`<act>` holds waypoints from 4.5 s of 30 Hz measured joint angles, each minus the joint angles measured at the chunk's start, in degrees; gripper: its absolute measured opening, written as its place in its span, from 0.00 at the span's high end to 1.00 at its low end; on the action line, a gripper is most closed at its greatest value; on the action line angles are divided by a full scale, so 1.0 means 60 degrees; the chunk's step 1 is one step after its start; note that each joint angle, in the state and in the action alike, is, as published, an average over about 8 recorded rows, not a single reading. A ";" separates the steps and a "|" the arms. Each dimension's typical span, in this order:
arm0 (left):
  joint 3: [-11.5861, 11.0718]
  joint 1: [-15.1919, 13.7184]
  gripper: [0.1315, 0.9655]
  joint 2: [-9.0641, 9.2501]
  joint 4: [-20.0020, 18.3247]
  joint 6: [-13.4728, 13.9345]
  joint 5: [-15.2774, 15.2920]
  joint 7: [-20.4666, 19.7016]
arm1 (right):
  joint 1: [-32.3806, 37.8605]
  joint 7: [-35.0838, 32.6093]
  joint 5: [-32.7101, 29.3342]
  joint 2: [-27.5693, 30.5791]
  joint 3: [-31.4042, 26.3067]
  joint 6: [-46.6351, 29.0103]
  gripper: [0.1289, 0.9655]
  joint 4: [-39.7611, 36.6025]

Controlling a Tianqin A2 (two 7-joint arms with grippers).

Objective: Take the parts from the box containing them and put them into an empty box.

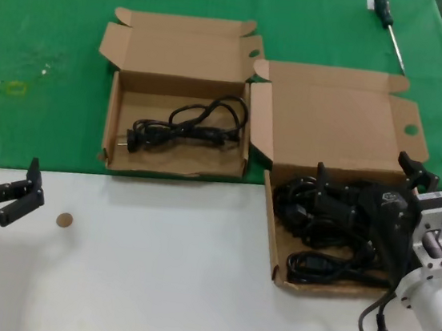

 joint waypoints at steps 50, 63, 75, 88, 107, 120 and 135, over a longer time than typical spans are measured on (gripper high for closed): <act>0.0000 0.0000 0.00 0.0000 0.0000 0.0000 0.0000 0.0000 | 0.0000 0.0000 0.0000 0.0000 0.0000 0.0000 0.00 0.0000; 0.0000 0.0000 0.00 0.0000 0.0000 0.0000 0.0000 0.0000 | 0.0000 0.0000 0.0000 0.0000 0.0000 0.0000 0.00 0.0000; 0.0000 0.0000 0.00 0.0000 0.0000 0.0000 0.0000 0.0000 | 0.0000 0.0000 0.0000 0.0000 0.0000 0.0000 0.00 0.0000; 0.0000 0.0000 0.00 0.0000 0.0000 0.0000 0.0000 0.0000 | 0.0000 0.0000 0.0000 0.0000 0.0000 0.0000 0.00 0.0000; 0.0000 0.0000 0.00 0.0000 0.0000 0.0000 0.0000 0.0000 | 0.0000 0.0000 0.0000 0.0000 0.0000 0.0000 0.00 0.0000; 0.0000 0.0000 0.00 0.0000 0.0000 0.0000 0.0000 0.0000 | 0.0000 0.0000 0.0000 0.0000 0.0000 0.0000 0.00 0.0000; 0.0000 0.0000 0.00 0.0000 0.0000 0.0000 0.0000 0.0000 | 0.0000 0.0000 0.0000 0.0000 0.0000 0.0000 0.00 0.0000</act>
